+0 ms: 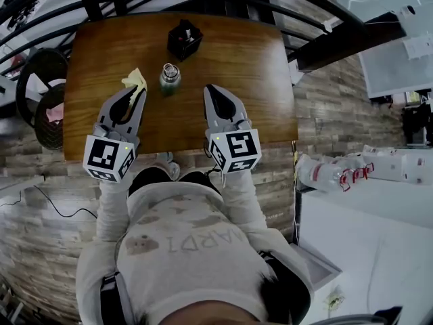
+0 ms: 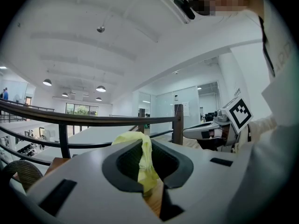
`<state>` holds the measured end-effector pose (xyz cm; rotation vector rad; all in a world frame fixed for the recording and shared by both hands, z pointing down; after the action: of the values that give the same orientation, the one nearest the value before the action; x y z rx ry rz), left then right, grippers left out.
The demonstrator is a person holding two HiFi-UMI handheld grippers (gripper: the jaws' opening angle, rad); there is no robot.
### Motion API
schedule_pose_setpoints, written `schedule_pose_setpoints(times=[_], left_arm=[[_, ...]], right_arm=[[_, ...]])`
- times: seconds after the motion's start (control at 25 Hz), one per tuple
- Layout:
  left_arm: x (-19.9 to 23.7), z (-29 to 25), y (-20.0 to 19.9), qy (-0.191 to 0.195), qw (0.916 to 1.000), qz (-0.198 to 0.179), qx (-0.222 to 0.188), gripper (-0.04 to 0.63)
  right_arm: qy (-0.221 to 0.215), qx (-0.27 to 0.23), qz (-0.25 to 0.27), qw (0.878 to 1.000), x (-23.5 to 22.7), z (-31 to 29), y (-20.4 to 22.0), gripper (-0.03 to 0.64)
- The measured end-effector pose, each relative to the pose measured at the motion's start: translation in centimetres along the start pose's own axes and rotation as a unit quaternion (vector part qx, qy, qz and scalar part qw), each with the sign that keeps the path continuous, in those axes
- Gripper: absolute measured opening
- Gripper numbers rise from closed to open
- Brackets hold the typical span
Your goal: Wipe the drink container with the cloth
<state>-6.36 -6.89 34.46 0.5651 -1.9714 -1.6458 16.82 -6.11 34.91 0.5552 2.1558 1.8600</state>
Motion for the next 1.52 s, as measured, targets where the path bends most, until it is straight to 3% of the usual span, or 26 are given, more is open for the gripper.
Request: schedule_pose_setpoints(times=[0.76,1.52], left_arm=[[-0.5,4.1,-3.2,-0.027,0.9976,-0.011,-0.063,0.031],[-0.3,5.5,-4.0,-0.013,0.9971,-0.011,-0.075,0.030]], right_arm=[[0.033,-0.063,0.003,0.998,0.6,4.0,-3.3,0.011],[0.047,-0.091,0.006,0.995,1.8,4.7,-4.8,0.011]])
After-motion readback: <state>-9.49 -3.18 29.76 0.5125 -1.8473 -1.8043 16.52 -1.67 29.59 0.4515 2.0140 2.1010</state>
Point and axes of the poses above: the fingertips, and each gripper's own axes: z backward along the fingers, x to its left, y out of its underside, the point moved 8 cm from there along z, backward along the fingers, and after that the axes turned 5 degrees about z, right-handed, at the moved point
